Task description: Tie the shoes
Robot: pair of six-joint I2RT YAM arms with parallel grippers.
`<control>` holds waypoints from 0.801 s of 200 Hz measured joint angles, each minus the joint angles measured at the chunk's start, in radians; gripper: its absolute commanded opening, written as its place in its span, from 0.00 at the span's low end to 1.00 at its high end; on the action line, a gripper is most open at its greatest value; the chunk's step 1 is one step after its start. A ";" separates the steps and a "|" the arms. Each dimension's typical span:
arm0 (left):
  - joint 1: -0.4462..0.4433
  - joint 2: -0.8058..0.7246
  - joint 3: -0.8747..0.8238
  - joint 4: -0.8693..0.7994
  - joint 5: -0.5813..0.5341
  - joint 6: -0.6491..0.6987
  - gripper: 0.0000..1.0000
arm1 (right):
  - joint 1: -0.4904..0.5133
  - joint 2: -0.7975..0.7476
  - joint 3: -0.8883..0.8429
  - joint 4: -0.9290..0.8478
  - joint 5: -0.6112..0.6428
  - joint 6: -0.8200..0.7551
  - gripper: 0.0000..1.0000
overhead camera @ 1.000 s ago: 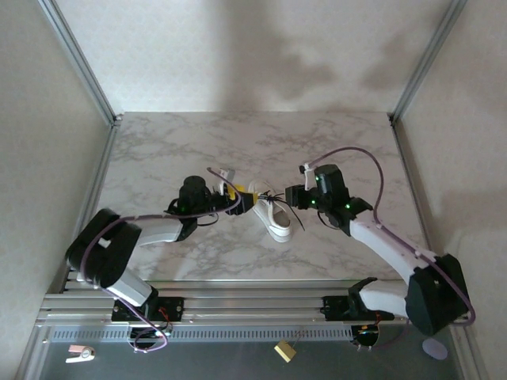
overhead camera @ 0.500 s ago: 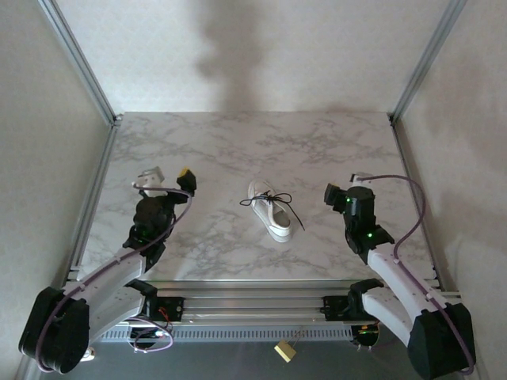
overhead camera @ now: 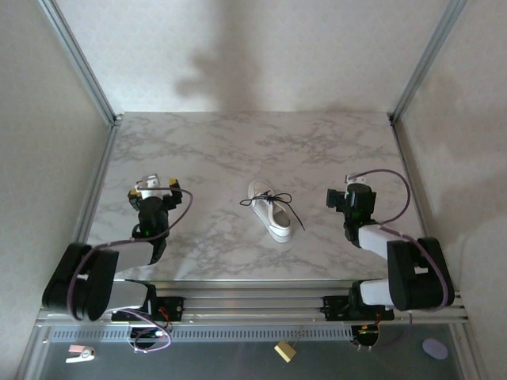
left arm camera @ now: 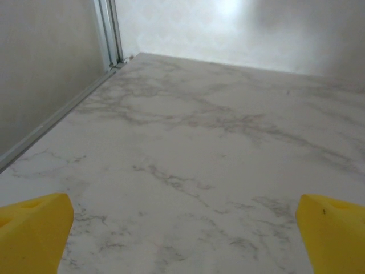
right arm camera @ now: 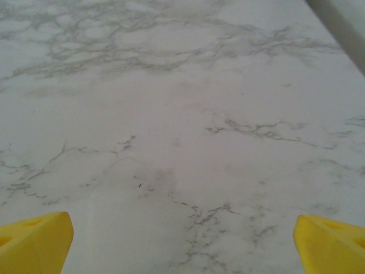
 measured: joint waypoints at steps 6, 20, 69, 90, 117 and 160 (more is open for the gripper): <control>0.011 0.019 0.000 0.014 0.007 0.008 1.00 | -0.012 0.011 0.000 0.012 -0.029 0.000 0.99; 0.042 0.053 -0.001 0.060 0.045 0.023 1.00 | -0.049 0.037 0.000 0.071 -0.097 0.005 0.99; 0.222 0.193 -0.019 0.254 0.238 -0.016 1.00 | -0.076 0.169 -0.040 0.308 -0.193 0.011 0.99; 0.222 0.198 -0.019 0.267 0.277 -0.020 0.99 | -0.071 0.174 -0.030 0.311 -0.195 0.011 0.99; 0.219 0.198 -0.018 0.280 0.289 -0.020 0.99 | -0.062 0.174 -0.020 0.320 -0.195 0.010 0.99; 0.217 0.198 -0.018 0.280 0.292 -0.020 0.99 | -0.061 0.174 -0.019 0.320 -0.195 0.010 0.99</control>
